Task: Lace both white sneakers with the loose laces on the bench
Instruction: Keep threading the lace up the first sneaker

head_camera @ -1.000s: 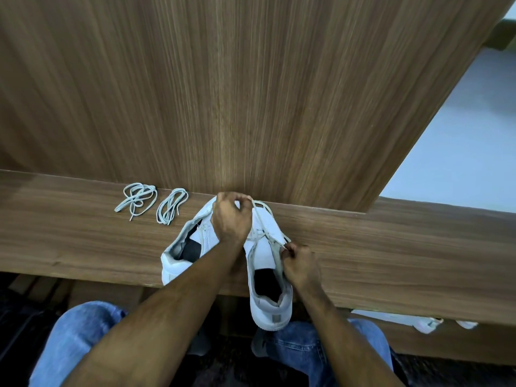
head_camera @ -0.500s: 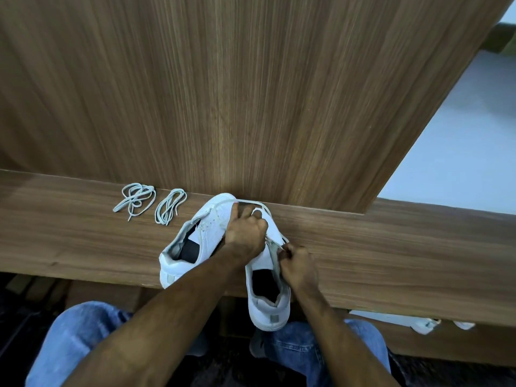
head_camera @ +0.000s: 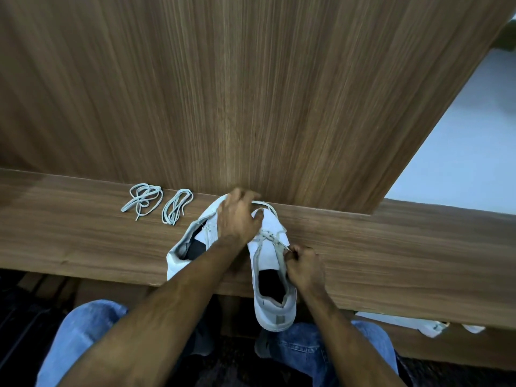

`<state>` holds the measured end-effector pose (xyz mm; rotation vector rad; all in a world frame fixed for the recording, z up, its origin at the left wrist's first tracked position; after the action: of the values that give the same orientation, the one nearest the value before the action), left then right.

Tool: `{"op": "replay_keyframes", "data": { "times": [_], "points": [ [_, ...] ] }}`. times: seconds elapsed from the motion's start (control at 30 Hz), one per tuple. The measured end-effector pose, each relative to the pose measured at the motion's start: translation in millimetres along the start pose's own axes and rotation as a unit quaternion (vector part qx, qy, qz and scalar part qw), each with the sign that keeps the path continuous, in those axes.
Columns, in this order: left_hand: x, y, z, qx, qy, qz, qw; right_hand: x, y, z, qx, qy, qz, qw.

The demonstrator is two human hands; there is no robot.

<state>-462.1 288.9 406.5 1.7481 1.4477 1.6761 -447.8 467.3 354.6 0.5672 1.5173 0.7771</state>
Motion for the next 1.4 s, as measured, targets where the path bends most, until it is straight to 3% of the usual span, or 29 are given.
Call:
{"op": "replay_keyframes", "data": {
  "times": [0.13,0.3,0.37,0.47,0.57,0.63,0.73,0.8,0.9,0.97,1.07,1.17,1.27,1.4],
  "points": [
    [11.5,-37.6,18.9,-0.175,-0.053,-0.192,0.964,-0.1,-0.5,-0.6,0.0,-0.001,0.002,1.0],
    [24.3,-38.8,22.9,-0.132,-0.107,-0.29,0.942,1.2,-0.5,-1.4,0.001,-0.011,0.006,1.0],
    [27.2,-27.3,19.7,-0.087,-0.107,-0.244,0.96,1.9,-1.5,-1.3,0.003,-0.009,-0.002,1.0],
    [28.6,10.1,3.3,0.061,-0.032,-0.084,0.994,3.1,-1.4,-2.0,0.014,-0.003,-0.002,1.0],
    [28.2,54.2,-17.4,0.21,0.038,0.091,0.973,3.2,-0.3,-1.8,0.01,0.005,-0.007,1.0],
    [29.5,69.9,-29.0,0.224,0.054,0.126,0.965,2.9,0.6,-1.4,0.011,0.005,-0.009,1.0],
    [29.2,58.8,-34.1,0.12,0.052,0.041,0.991,2.1,1.0,-1.1,0.017,0.004,-0.003,1.0],
    [25.9,35.9,-24.5,0.037,0.01,-0.048,0.998,1.3,0.2,-0.9,0.015,0.004,-0.003,1.0],
    [20.0,-10.8,1.1,-0.11,-0.064,-0.165,0.978,0.7,0.1,-1.4,0.011,0.007,0.005,1.0],
    [14.0,-34.3,16.4,-0.178,-0.07,-0.205,0.96,0.4,-0.8,-0.4,0.01,0.008,0.004,1.0],
    [13.8,-39.8,22.6,-0.161,-0.042,-0.233,0.958,0.8,-1.3,-0.7,0.007,0.008,0.0,1.0],
    [22.1,-36.0,17.1,-0.146,-0.104,-0.295,0.939,3.4,-1.0,-2.1,0.005,0.002,0.002,1.0],
    [21.0,-30.2,11.9,-0.18,-0.135,-0.32,0.92,3.0,-1.6,-1.9,0.006,0.0,0.005,1.0],
    [16.1,-17.3,2.2,-0.162,-0.101,-0.274,0.943,1.9,-1.6,-0.6,0.002,0.004,-0.003,1.0]
  ]
}}
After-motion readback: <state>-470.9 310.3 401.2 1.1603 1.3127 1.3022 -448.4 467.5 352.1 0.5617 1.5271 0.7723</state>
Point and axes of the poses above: each hand's wrist, its own z-axis away from the middle knuckle, its own y-axis out of the back of the hand, x = y × z, the point moved 4 cm from there along -z, towards the middle knuckle, and after that the axes turned 5 degrees about y, right-handed, at the moved point
